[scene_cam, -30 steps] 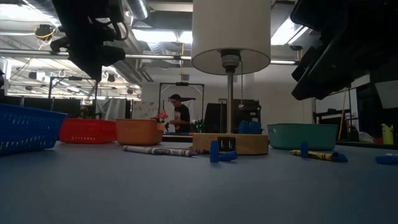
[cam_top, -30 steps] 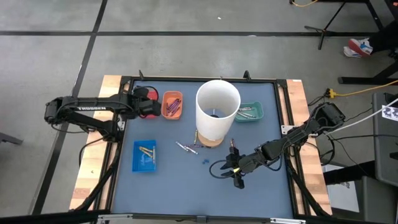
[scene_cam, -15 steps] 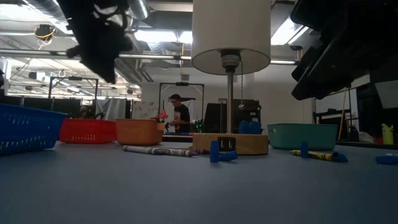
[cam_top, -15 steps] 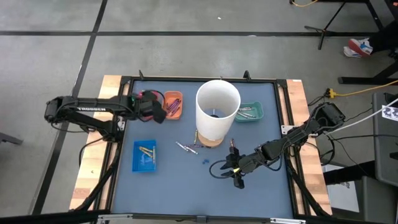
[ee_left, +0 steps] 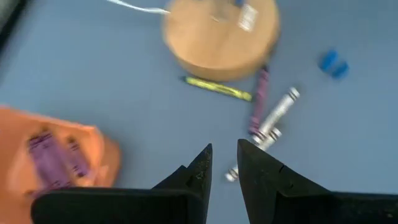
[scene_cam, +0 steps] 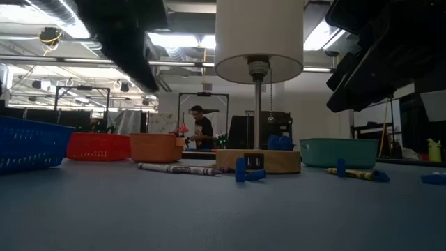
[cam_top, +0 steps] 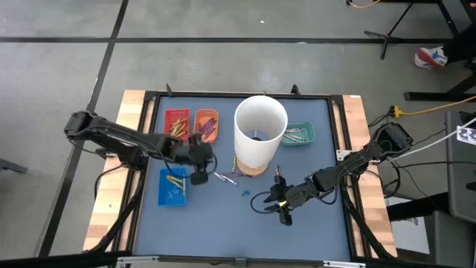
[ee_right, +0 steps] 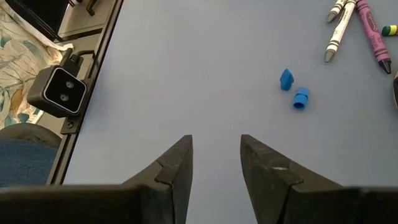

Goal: Sort crayons
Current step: Put the gray crayon into the green bin

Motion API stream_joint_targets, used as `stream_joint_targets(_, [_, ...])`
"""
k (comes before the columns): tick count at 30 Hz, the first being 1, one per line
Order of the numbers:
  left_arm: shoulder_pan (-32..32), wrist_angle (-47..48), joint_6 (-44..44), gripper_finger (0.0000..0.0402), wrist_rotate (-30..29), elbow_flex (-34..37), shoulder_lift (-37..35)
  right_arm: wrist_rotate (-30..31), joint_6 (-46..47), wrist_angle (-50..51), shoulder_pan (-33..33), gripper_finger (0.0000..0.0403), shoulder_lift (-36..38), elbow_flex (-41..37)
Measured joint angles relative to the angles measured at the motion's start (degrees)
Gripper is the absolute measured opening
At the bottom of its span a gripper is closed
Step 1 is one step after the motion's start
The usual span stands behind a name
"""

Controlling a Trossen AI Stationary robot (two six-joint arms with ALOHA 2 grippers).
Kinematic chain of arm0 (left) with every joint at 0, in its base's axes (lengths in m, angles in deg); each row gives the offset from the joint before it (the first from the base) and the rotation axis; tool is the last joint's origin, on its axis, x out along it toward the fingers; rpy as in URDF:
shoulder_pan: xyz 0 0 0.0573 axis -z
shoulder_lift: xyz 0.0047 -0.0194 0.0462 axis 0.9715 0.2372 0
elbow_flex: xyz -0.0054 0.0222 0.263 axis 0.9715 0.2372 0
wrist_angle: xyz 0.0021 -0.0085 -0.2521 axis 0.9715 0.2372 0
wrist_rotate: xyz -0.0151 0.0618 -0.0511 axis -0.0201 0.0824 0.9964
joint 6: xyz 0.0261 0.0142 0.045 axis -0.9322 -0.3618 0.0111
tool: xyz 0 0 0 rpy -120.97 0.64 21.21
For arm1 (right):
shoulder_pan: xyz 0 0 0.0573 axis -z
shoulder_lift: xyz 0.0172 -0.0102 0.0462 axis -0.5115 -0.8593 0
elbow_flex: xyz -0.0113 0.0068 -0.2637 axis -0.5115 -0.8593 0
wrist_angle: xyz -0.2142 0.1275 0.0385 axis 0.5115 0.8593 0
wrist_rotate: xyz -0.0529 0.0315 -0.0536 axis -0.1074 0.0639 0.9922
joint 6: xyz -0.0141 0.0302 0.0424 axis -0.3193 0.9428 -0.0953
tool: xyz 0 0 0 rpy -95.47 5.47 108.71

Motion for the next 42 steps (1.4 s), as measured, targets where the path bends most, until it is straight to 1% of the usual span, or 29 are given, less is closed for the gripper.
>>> stream_joint_targets(5, [2.94, -3.36, -5.62, 0.0059, 2.33, 0.0, 7.55, 0.0, -0.02, 0.0, 0.0, 0.0131, 0.0, 0.0])
stream_joint_targets(10, [3.93, -6.86, -11.25, 0.0059, 2.75, 0.0, 14.5, 0.0, -0.02, 0.0, 0.0, 0.0131, 0.0, 0.0])
stream_joint_targets(16, [3.89, -7.6, -13.03, 0.0059, 2.72, 0.02, 19.72, 0.0, -0.02, 0.02, 0.0, 0.0131, 0.0, 0.0])
stream_joint_targets(23, [3.68, -7.89, -13.16, 0.0059, 2.68, 0.04, 21.21, 0.0, -0.02, 0.07, 0.0, 0.0131, 0.0, 0.0])
stream_joint_targets(29, [1.73, -8.04, -13.16, 0.0059, 2.61, 0.04, 21.24, 0.0, -0.02, 0.13, 0.0, 0.0131, 0.0, 0.0])
stream_joint_targets(36, [-1.03, -7.98, -14.63, 0.0059, 8.34, 0.04, 21.76, 0.0, -0.02, 0.11, 0.0, 0.0131, 0.0, 0.0])
stream_joint_targets(42, [-1.93, -7.94, -16.02, 0.0059, 10.0, 0.04, 21.76, -0.01, -0.02, 0.11, 0.0, 0.0131, 0.0, 0.0])
